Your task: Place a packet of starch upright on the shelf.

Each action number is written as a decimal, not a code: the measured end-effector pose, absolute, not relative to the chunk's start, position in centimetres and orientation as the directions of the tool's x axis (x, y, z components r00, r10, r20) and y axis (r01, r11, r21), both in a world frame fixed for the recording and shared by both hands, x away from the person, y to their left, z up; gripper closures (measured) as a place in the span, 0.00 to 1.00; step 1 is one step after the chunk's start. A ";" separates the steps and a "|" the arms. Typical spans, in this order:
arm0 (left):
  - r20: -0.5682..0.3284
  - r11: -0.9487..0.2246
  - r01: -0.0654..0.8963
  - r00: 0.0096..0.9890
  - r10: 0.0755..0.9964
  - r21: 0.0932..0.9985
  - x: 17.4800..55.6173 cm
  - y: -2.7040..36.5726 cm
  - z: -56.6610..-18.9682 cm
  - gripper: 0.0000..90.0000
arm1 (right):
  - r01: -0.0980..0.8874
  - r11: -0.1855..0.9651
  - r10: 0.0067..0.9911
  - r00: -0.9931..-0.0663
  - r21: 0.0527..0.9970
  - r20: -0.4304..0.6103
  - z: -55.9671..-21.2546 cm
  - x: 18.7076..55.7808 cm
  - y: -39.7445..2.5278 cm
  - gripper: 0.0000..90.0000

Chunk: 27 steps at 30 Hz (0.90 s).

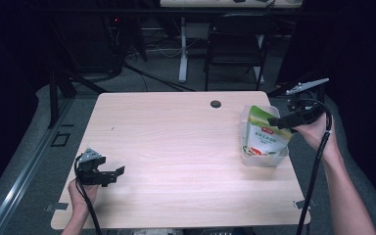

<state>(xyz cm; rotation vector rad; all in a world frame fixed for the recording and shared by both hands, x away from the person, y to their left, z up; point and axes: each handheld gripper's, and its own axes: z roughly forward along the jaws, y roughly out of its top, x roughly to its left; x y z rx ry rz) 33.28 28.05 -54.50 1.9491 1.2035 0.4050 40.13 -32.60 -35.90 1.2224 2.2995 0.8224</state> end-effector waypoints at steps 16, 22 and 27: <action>-0.131 -0.235 0.602 0.500 0.856 0.763 33.2 28.0 -54.4 0.10 | 0.515 0.509 0.755 -0.652 0.690 -0.069 -35.3 34.0 -28.7 0.03; -0.129 -0.236 0.602 0.499 0.857 0.763 33.2 28.0 -54.3 0.10 | 0.471 0.556 0.706 -0.703 0.685 -0.089 -36.8 31.9 -26.8 0.03; -0.130 -0.235 0.603 0.499 0.857 0.762 33.2 28.0 -54.4 0.10 | 0.460 0.594 0.676 -0.730 0.659 -0.100 -39.4 30.5 -25.2 0.03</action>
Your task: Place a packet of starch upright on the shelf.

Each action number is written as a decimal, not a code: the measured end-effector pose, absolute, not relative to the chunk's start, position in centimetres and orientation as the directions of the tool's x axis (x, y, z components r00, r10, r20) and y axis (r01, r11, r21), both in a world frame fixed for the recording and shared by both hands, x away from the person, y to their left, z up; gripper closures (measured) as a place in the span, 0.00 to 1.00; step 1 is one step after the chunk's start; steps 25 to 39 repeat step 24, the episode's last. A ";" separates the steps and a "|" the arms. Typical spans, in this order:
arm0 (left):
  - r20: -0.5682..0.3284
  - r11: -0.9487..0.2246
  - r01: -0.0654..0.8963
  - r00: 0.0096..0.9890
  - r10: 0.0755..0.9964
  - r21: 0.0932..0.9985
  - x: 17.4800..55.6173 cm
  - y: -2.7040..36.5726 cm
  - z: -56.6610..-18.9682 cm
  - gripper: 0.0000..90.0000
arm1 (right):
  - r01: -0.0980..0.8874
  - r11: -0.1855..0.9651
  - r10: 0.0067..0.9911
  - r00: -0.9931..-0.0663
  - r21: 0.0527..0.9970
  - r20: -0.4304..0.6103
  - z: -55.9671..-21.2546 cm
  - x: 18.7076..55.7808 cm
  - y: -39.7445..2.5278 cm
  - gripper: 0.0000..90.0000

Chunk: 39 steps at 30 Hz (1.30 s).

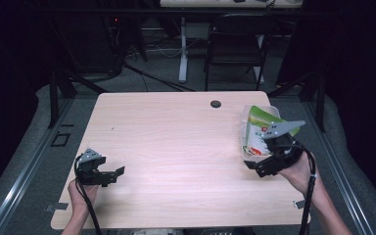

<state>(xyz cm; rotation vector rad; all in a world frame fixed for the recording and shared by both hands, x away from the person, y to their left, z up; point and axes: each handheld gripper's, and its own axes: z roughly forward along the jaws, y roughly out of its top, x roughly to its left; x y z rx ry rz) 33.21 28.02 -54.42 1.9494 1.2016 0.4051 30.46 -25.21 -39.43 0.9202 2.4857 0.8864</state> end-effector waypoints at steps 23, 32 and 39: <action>-0.130 -0.236 0.602 0.500 0.857 0.763 33.2 27.8 -54.5 0.10 | 0.577 0.572 0.678 -0.733 0.583 0.060 -51.5 28.8 -24.3 0.00; -0.129 -0.236 0.602 0.499 0.857 0.763 33.2 27.9 -54.5 0.10 | 0.584 0.579 0.675 -0.735 0.569 0.068 -51.8 28.9 -24.3 0.00; -0.129 -0.236 0.602 0.499 0.857 0.763 33.2 27.9 -54.5 0.10 | 0.584 0.579 0.675 -0.735 0.569 0.068 -51.8 28.9 -24.3 0.00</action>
